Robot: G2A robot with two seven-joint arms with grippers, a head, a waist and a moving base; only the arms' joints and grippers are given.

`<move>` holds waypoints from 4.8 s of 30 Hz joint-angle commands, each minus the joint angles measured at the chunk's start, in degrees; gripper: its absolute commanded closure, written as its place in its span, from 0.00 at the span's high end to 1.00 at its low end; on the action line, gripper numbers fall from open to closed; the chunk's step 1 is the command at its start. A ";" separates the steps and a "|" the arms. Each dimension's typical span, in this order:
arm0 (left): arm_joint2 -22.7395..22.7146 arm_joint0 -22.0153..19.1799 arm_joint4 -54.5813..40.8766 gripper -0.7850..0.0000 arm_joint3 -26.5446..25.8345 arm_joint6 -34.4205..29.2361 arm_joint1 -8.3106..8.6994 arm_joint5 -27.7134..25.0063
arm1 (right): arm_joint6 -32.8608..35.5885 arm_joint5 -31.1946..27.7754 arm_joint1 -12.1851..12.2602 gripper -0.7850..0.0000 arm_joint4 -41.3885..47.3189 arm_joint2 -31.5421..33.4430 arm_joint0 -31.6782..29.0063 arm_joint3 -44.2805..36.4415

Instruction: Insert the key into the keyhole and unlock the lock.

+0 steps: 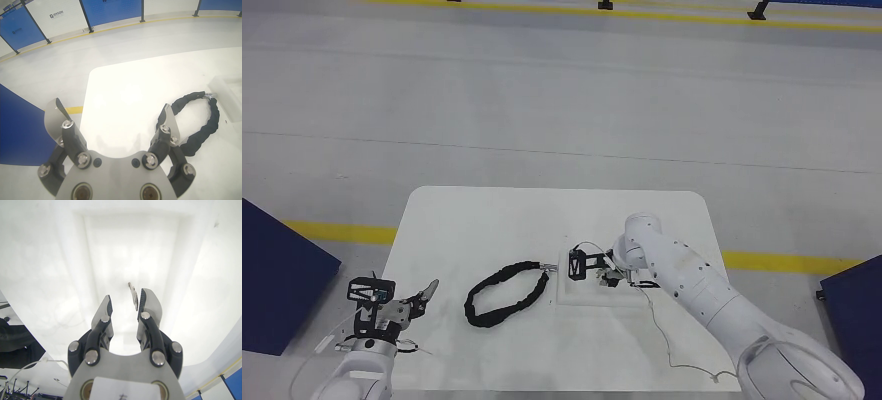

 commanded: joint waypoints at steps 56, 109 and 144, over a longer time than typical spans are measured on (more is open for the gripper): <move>0.00 0.00 0.00 1.00 0.00 0.00 0.00 0.00 | 20.01 17.20 20.21 0.00 74.30 48.83 -34.86 -23.58; 17.05 -37.45 2.97 1.00 6.29 -37.56 1.02 -42.95 | 22.00 19.18 26.67 0.00 93.70 52.12 -42.60 -28.71; 53.30 -69.39 -7.87 0.89 59.93 -44.11 -11.51 -47.17 | 22.00 19.18 26.67 0.00 93.70 52.12 -42.60 -28.71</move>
